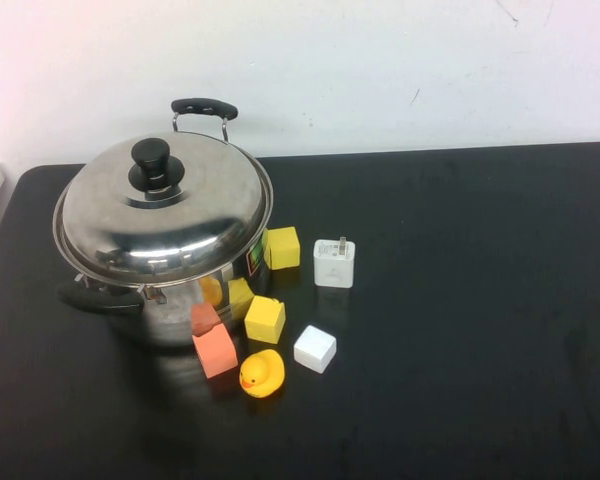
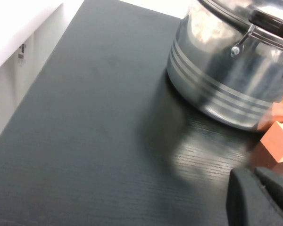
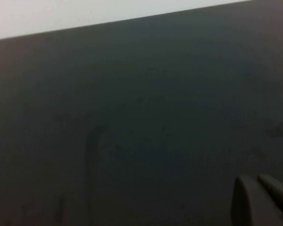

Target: Cover the pot

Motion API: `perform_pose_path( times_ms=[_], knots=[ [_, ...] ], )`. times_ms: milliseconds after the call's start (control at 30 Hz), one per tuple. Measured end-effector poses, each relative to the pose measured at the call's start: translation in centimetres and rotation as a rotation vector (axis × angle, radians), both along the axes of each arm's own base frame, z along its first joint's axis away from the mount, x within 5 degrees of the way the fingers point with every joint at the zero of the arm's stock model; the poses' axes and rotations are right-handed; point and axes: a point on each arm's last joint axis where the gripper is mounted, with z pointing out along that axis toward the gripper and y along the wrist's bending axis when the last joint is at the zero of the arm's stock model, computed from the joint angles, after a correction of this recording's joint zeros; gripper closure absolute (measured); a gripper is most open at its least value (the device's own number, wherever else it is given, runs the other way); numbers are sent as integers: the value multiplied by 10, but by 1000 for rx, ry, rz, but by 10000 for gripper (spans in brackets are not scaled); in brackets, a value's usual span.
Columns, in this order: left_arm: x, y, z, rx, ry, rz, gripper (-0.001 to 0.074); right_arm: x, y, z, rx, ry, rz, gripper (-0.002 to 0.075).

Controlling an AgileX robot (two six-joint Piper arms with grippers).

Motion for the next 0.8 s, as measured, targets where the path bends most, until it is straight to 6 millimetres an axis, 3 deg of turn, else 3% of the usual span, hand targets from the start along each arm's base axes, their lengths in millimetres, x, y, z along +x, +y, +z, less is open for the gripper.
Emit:
perform_pose_path(
  times_ms=[300, 800],
  knots=[
    [0, 0, 0, 0, 0, 0, 736, 0, 5, 0, 30, -2, 95, 728],
    [0, 0, 0, 0, 0, 0, 736, 0, 5, 0, 24, -2, 96, 728]
  ],
)
